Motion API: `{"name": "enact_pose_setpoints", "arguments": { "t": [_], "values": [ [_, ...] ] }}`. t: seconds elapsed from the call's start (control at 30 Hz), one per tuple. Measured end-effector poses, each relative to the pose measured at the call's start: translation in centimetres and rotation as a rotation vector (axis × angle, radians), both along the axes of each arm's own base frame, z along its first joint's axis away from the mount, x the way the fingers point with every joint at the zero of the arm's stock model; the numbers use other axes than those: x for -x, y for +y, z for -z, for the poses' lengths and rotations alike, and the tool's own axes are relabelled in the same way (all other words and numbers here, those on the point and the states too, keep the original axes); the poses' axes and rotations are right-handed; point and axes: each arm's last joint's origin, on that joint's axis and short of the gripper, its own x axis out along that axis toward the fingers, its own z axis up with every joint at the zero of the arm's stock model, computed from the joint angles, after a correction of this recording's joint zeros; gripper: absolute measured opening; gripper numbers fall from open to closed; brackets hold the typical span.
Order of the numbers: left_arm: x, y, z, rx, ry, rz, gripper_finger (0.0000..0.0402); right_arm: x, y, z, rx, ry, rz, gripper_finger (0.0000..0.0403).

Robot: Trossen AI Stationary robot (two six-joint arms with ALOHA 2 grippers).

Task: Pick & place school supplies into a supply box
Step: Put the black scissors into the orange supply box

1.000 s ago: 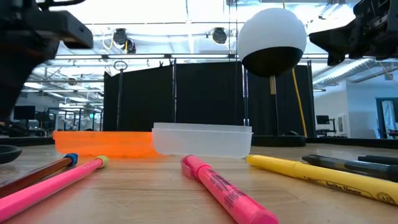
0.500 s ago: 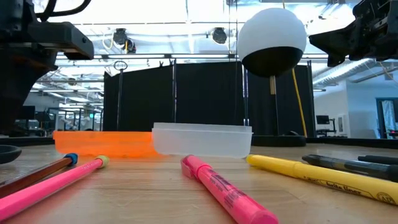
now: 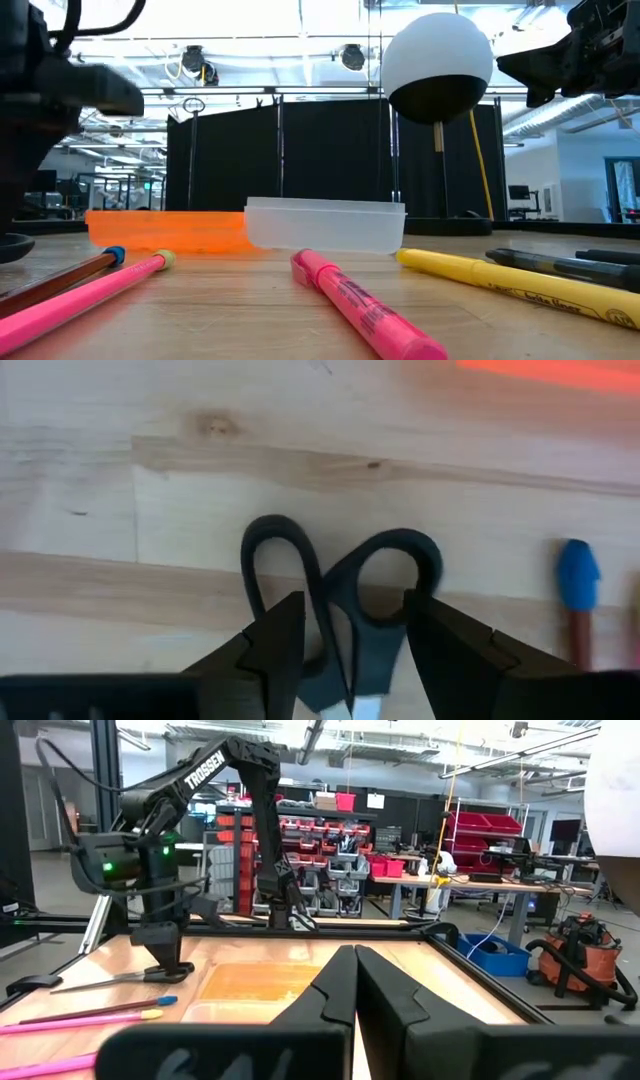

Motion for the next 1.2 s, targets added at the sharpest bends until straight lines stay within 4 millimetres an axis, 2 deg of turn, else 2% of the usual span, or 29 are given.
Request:
{"name": "enact_pose_setpoints", "arguments": {
  "t": [0.47,0.57,0.8,1.2],
  "values": [
    [-0.7,-0.4,3.0,-0.002,0.083,0.073,0.0178,0.0,0.0,0.0,-0.003,-0.002,0.0,0.0],
    [-0.9,-0.4,3.2,-0.003,0.083,0.09,0.0162,0.0,0.0,-0.1,-0.004,-0.007,0.0,0.0],
    [-1.0,0.1,2.0,-0.032,0.01,0.094,0.0059,0.0,0.0,-0.1,-0.004,-0.008,-0.002,0.0],
    [-0.6,0.5,0.6,-0.016,-0.001,0.14,0.0059,0.0,0.0,0.0,-0.029,-0.003,-0.007,0.0]
  ]
}}
